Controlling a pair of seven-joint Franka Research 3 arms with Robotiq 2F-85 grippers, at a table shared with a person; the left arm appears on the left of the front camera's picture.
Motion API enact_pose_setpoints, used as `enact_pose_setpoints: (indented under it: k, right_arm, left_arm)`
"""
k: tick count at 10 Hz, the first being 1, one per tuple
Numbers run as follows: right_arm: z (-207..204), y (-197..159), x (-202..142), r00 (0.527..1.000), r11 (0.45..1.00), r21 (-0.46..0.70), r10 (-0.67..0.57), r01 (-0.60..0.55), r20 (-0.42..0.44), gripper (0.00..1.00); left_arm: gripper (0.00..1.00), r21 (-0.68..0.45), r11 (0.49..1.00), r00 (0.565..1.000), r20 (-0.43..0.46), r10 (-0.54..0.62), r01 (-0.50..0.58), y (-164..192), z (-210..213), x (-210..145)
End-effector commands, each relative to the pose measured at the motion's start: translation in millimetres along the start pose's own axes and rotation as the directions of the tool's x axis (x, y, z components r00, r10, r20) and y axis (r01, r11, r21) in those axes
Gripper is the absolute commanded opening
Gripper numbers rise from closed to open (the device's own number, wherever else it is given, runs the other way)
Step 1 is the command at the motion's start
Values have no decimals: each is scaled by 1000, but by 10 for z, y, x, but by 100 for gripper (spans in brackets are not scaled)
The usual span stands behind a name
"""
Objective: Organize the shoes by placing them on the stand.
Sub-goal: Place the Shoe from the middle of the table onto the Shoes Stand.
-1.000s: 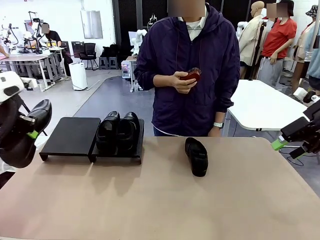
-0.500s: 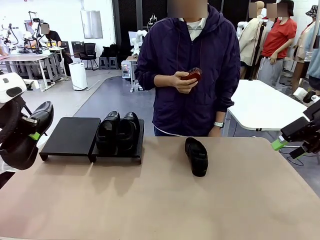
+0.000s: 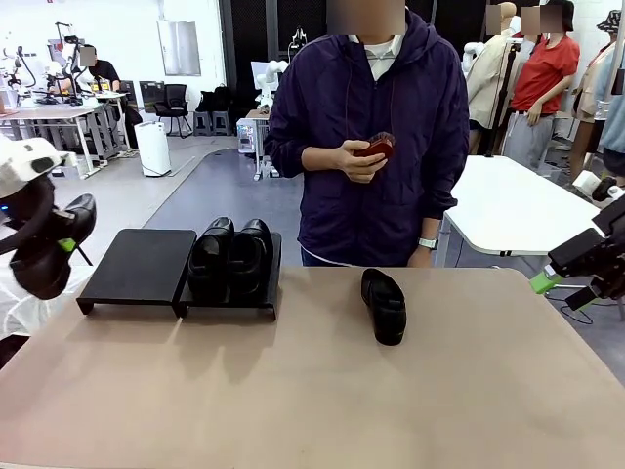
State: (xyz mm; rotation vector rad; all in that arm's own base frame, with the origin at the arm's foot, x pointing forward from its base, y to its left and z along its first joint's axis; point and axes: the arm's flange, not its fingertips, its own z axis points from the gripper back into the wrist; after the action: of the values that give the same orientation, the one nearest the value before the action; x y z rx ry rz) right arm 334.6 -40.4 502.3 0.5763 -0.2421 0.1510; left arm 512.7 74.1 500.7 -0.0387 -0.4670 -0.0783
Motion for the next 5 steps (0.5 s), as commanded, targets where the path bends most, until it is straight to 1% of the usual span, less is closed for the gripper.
enact_pose_setpoints:
  k: [1, 4, 5]
  right_arm:
    - [10, 14, 22, 1000, 1000, 14, -13, 13, 14, 100]
    - [10, 14, 22, 1000, 1000, 14, -13, 13, 14, 100]
    - [10, 14, 22, 1000, 1000, 14, -13, 13, 14, 100]
  left_arm:
    - [0, -80, 996, 999, -16, -39, 38, 27, -148, 371]
    - [0, -123, 992, 999, -25, -26, 23, -204, -522, 580]
    - [0, -96, 995, 999, -30, 32, -35, -293, -633, 599]
